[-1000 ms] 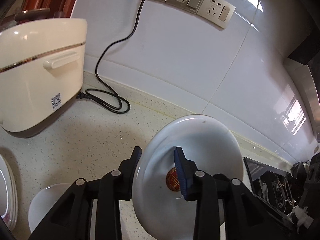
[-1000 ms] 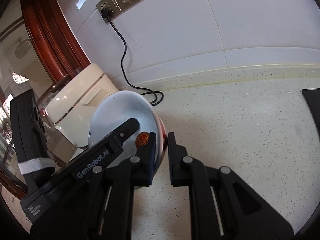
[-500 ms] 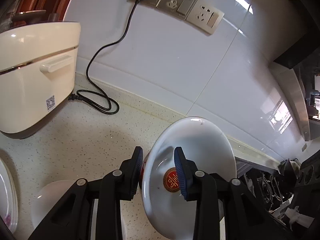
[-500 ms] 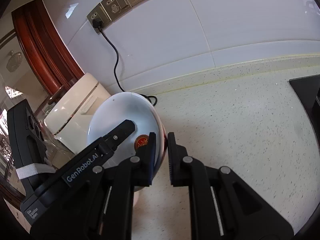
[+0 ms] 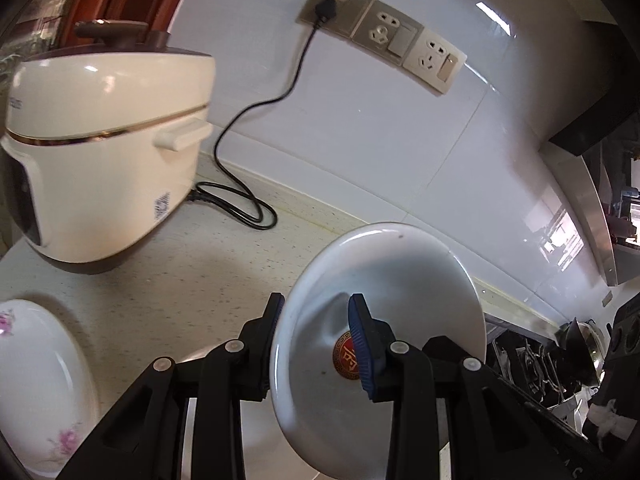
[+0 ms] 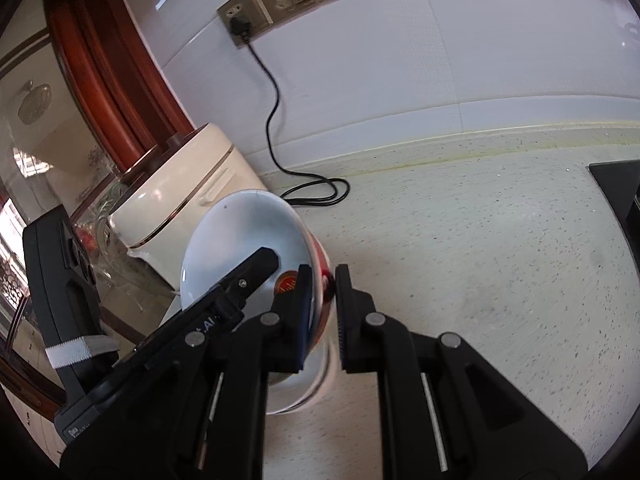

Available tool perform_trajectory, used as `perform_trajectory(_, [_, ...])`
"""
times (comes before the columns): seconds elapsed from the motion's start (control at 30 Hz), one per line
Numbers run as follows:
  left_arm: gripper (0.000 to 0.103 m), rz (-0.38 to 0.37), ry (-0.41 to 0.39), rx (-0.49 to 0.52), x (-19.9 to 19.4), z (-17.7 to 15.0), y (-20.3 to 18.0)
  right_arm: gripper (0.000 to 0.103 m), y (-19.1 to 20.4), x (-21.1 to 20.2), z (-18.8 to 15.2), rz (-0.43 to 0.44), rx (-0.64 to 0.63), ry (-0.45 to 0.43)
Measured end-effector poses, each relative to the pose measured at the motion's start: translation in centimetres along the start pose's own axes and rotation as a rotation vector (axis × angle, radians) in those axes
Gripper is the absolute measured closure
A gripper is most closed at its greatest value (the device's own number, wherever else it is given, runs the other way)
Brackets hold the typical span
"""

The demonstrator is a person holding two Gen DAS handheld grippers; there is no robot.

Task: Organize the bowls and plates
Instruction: 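Carry the red-rimmed bowl with both grippers over the nested bowls, then lower the red-rimmed bowl into the flower-pattern bowl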

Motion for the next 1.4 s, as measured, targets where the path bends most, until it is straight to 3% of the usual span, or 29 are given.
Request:
perform_trajectory(0.4, [0.069,-0.007,0.067,0.019,-1.9,-0.8,2.7,0.088,3.8,0.2,-2.4,-0.034,0.015,0.026])
perform_trajectory(1.0, [0.070,0.002,0.193,0.072,0.1,-3.3,5.5,0.086,3.9,2.7,-6.1,-0.047,0.123,0.082])
perform_trajectory(1.4, [0.070,-0.020,0.241,0.108,1.5,-3.6,5.3,0.086,3.1,3.4,-6.6,-0.073,0.176,0.086])
Point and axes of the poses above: each gripper's, at about its wrist camera, not at the fingertips, and x roughly the way its jaws point, y to its left, z to its top, the point moved 5 cm from there along x, roughly the way its jaws point, and after that the axes turned 10 degrees about y, right-handed, at the moved point
